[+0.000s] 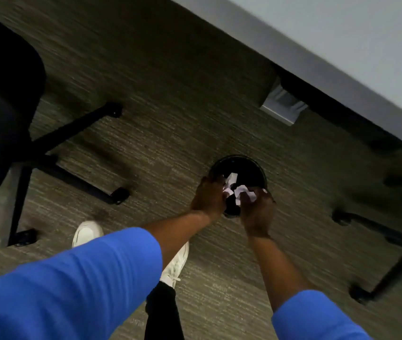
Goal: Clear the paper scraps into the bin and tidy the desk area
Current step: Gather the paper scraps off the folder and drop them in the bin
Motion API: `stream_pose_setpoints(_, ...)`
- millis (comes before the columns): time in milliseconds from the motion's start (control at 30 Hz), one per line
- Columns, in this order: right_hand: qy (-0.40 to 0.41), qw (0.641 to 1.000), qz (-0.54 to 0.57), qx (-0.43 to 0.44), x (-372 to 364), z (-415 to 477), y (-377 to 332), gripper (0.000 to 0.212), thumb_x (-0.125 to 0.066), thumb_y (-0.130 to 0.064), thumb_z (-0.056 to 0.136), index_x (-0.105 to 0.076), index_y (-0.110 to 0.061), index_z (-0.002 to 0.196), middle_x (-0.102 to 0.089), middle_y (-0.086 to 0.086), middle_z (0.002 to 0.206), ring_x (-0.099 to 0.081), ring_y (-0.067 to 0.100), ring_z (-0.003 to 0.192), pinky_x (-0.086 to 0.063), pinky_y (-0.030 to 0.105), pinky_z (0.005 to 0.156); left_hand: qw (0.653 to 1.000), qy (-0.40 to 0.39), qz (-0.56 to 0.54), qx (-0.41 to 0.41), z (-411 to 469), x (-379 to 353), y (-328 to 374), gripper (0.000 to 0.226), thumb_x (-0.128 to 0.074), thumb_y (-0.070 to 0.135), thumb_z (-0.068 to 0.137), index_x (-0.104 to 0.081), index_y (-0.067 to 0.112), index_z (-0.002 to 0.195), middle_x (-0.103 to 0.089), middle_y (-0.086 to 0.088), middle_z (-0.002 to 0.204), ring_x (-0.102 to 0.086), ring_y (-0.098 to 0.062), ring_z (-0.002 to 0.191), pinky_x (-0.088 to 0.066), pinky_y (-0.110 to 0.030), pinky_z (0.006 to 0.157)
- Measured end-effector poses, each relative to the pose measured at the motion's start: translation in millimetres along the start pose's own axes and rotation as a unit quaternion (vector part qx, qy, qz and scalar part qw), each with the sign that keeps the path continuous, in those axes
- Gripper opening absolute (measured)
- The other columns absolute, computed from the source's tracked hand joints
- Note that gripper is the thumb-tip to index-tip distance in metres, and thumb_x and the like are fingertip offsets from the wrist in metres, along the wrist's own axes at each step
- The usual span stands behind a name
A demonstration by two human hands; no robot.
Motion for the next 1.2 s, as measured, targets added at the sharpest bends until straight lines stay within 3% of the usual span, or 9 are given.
stream_pose_setpoints(133, -0.011, 0.999, -0.007, -0.041, -21, 24, 25, 0.013, -0.079, -0.01, 0.085, -0.078, -0.002, 0.096, -0.076, 0.027, 0.097, -0.072, 0.045, 0.091, -0.053, 0.042, 0.078, 0.999, 0.016, -0.047, 0.005, 29, -19, -4, 0.026, -0.07, 0.015, 0.096, -0.071, -0.002, 0.115, -0.075, -0.022, 0.119, -0.066, -0.041, 0.118, -0.046, -0.042, 0.097)
stream_pose_setpoints(267, -0.064, 0.996, -0.038, -0.049, -39, 40, 41, 0.032, -0.08, -0.02, 0.086, -0.078, -0.009, 0.116, -0.075, 0.023, 0.115, -0.071, 0.042, 0.106, -0.054, 0.04, 0.086, 0.998, -0.031, -0.058, 0.018, 48, -36, -8, 0.039, -0.076, 0.022, 0.094, -0.068, 0.0, 0.126, -0.071, -0.019, 0.13, -0.064, -0.036, 0.125, -0.045, -0.036, 0.1)
stream_pose_setpoints(400, -0.088, 0.993, 0.022, -0.071, -48, 46, 48, 0.036, -0.083, -0.01, 0.079, -0.079, -0.013, 0.114, -0.077, 0.016, 0.115, -0.073, 0.036, 0.107, -0.057, 0.039, 0.09, 0.985, -0.169, -0.023, -0.028, 54, -59, -6, 0.084, -0.081, 0.028, 0.092, -0.038, 0.015, 0.163, -0.037, -0.013, 0.17, -0.031, -0.031, 0.16, -0.029, -0.041, 0.129)
stream_pose_setpoints(500, -0.102, 0.992, 0.032, -0.071, -47, 48, 51, 0.04, -0.083, -0.012, 0.082, -0.078, -0.014, 0.122, -0.077, 0.015, 0.12, -0.071, 0.035, 0.111, -0.053, 0.031, 0.087, 0.971, -0.235, -0.053, 0.002, 53, -64, -13, 0.112, -0.08, 0.019, 0.089, -0.006, 0.021, 0.172, -0.006, -0.014, 0.18, -0.01, -0.034, 0.167, -0.033, -0.047, 0.13)
stream_pose_setpoints(667, -0.132, 0.99, 0.01, -0.047, -42, 43, 45, 0.044, -0.082, -0.017, 0.084, -0.075, -0.018, 0.128, -0.074, 0.014, 0.128, -0.069, 0.036, 0.119, -0.054, 0.038, 0.094, 0.967, -0.243, -0.08, 0.016, 47, -56, -20, 0.129, -0.086, 0.011, 0.077, 0.001, 0.018, 0.172, -0.004, -0.012, 0.18, -0.006, -0.033, 0.168, -0.035, -0.049, 0.129)
stream_pose_setpoints(767, -0.122, 0.992, 0.01, -0.03, -36, 36, 33, 0.042, -0.081, -0.018, 0.086, -0.074, -0.017, 0.128, -0.072, 0.017, 0.126, -0.07, 0.038, 0.115, -0.056, 0.037, 0.09, 0.974, -0.2, -0.108, -0.014, 37, -39, -16, 0.11, -0.085, 0.01, 0.074, -0.025, 0.012, 0.167, -0.034, -0.014, 0.17, -0.034, -0.029, 0.159, -0.045, -0.041, 0.121)
stream_pose_setpoints(867, -0.121, 0.992, -0.024, -0.015, -33, 25, 17, 0.042, -0.079, -0.025, 0.09, -0.071, -0.013, 0.13, -0.064, 0.021, 0.132, -0.068, 0.041, 0.113, -0.059, 0.048, 0.09, 0.988, -0.111, -0.094, -0.043, 23, -13, -14, 0.049, -0.073, 0.025, 0.073, -0.071, 0.013, 0.121, -0.075, -0.011, 0.12, -0.071, -0.021, 0.113, -0.056, -0.032, 0.089)
stream_pose_setpoints(1000, -0.093, 0.995, -0.007, 0.018, -31, 7, -15, 0.04, -0.079, -0.023, 0.089, -0.071, -0.008, 0.124, -0.064, 0.019, 0.128, -0.069, 0.039, 0.109, -0.057, 0.045, 0.087, 0.996, -0.086, -0.02, 0.02, -1, 19, -22, 0.055, -0.047, 0.049, 0.079, -0.076, 0.017, 0.112, -0.079, -0.011, 0.12, -0.074, -0.034, 0.112, -0.061, -0.041, 0.092)
stream_pose_setpoints(1200, -0.118, 0.99, -0.007, 0.077, -34, -22, -81, 0.034, -0.081, -0.015, 0.085, -0.074, -0.006, 0.117, -0.069, 0.02, 0.119, -0.07, 0.041, 0.107, -0.058, 0.049, 0.09, 0.997, -0.026, 0.02, 0.068, -38, 69, -54, 0.025, -0.06, 0.028, 0.099, -0.077, 0.016, 0.112, -0.08, -0.008, 0.117, -0.076, -0.031, 0.109, -0.061, -0.037, 0.092)
Point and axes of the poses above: each hand's wrist, its own z-axis towards the middle knuckle, its own x-axis out of the back of the hand, y = z × x, the point moved 5 cm from there along z, towards the middle knuckle
